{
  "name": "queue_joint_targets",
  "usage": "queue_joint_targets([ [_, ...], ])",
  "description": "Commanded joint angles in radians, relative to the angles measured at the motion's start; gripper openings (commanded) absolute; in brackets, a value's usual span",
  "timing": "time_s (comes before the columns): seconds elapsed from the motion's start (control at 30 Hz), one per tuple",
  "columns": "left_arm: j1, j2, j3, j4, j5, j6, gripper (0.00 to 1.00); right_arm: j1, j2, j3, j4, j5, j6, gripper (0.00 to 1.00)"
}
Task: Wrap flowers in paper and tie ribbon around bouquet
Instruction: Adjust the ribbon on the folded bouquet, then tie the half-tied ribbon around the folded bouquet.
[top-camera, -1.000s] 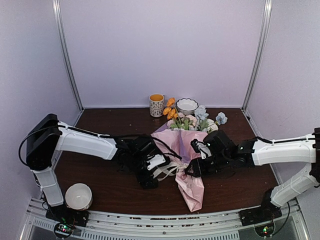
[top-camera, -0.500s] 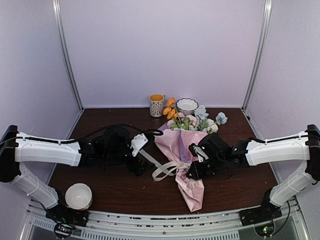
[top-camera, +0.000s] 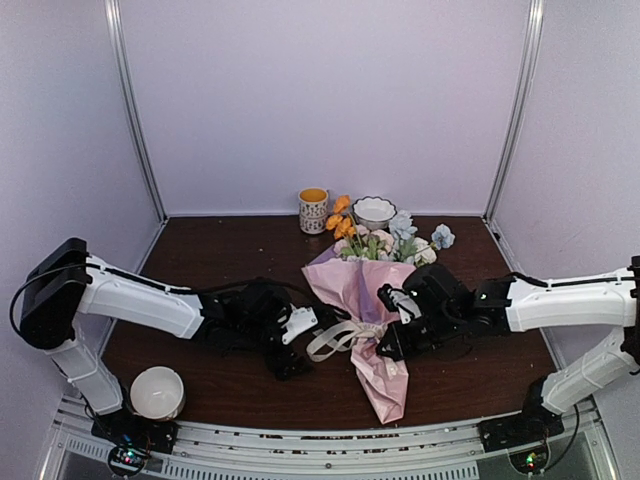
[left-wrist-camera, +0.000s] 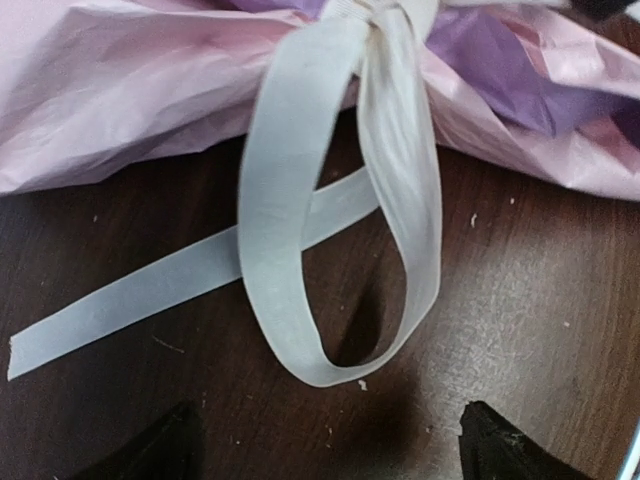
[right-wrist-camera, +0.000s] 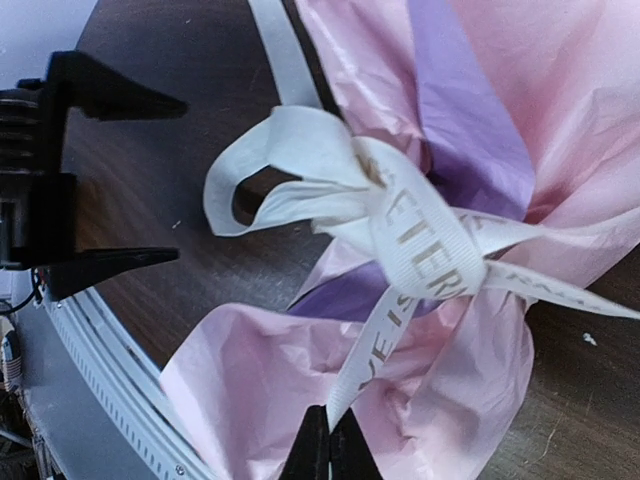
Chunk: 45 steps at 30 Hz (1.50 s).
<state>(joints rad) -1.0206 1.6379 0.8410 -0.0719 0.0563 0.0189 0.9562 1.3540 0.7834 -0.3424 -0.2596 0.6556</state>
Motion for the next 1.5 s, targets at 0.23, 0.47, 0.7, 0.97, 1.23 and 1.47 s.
queue_joint_targets([
  [0.23,-0.009,0.109,0.104,-0.030,0.057,0.056,0.96,0.059,-0.121,-0.081,-0.073,-0.140,0.006,0.00],
  [0.47,-0.009,0.130,0.119,-0.041,0.061,0.058,0.75,0.022,-0.237,-0.085,-0.149,-0.139,-0.028,0.37],
  [0.7,-0.009,0.145,0.131,-0.047,0.077,0.062,0.67,-0.242,-0.274,-0.098,-0.054,-0.090,-0.015,0.57],
  [0.97,-0.009,0.160,0.149,-0.047,0.091,0.051,0.76,-0.325,-0.068,-0.100,0.164,-0.132,0.042,0.68],
  [1.23,-0.009,0.198,0.188,-0.078,0.091,0.053,0.52,-0.343,0.045,-0.096,0.238,-0.144,0.055,0.56],
  [1.47,-0.007,0.164,0.184,-0.081,0.088,0.023,0.00,-0.343,0.024,-0.158,0.286,-0.220,0.093,0.13],
])
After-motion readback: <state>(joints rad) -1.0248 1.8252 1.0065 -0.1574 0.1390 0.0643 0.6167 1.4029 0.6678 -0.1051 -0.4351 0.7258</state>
